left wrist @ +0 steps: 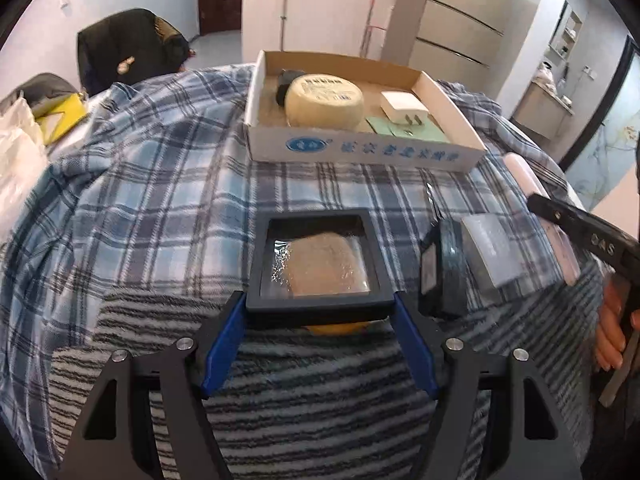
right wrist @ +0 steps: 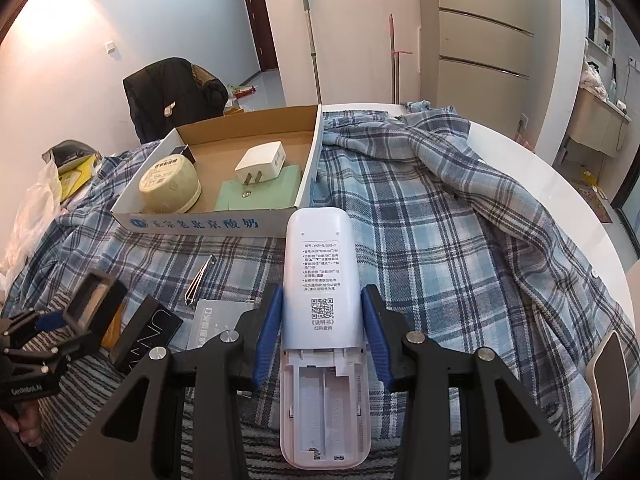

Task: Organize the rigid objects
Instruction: 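Hold the white tube in the right gripper while the left grasps the black frame, then lower the white tube into the box with the right gripper while the left carries the frame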

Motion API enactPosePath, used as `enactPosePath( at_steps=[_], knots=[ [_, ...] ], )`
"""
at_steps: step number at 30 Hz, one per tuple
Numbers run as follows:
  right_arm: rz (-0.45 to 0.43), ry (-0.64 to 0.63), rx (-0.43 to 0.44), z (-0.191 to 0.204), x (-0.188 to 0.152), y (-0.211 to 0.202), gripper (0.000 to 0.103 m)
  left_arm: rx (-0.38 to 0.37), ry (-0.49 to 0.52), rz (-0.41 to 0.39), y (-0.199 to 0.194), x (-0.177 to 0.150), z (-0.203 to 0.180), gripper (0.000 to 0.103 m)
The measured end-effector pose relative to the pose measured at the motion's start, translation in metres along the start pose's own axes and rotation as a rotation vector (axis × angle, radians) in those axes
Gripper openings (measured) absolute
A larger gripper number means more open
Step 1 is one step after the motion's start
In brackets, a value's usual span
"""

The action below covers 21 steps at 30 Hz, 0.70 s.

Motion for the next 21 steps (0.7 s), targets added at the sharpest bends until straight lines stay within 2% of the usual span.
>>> enactPosePath(
  at_steps=[2, 10, 14, 17, 19, 21],
  knots=[
    [0.005, 0.004, -0.006, -0.001, 0.0, 0.002, 0.039, 0.033, -0.015, -0.023, 0.0, 0.003, 0.0, 0.089],
    [0.009, 0.009, 0.006, -0.002, 0.0, 0.002, 0.039, 0.01, -0.098, 0.018, 0.02, 0.018, 0.004, 0.089],
    [0.005, 0.009, 0.009, -0.002, 0.0, 0.001, 0.039, 0.042, -0.151, 0.002, 0.026, 0.024, 0.011, 0.089],
    [0.008, 0.01, 0.012, -0.002, 0.0, 0.001, 0.039, 0.062, -0.09, 0.032, 0.031, 0.032, 0.007, 0.088],
    [0.01, 0.01, 0.013, -0.002, 0.0, 0.0, 0.039, 0.075, -0.023, 0.021, 0.03, 0.035, 0.0, 0.074],
    [0.01, 0.01, 0.013, -0.002, 0.0, 0.0, 0.039, 0.095, 0.022, 0.039, 0.032, 0.035, -0.004, 0.072]
  ],
)
Point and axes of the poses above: each gripper's, at about its wrist camera, not at the fingertips, and y roughly the way its jaws point, z to its left, x to its top, the point moved 4 cm from there along y, roughly the way its jaws point, and after that the axes turned 7 degrees about y, right-handed, at the moved point
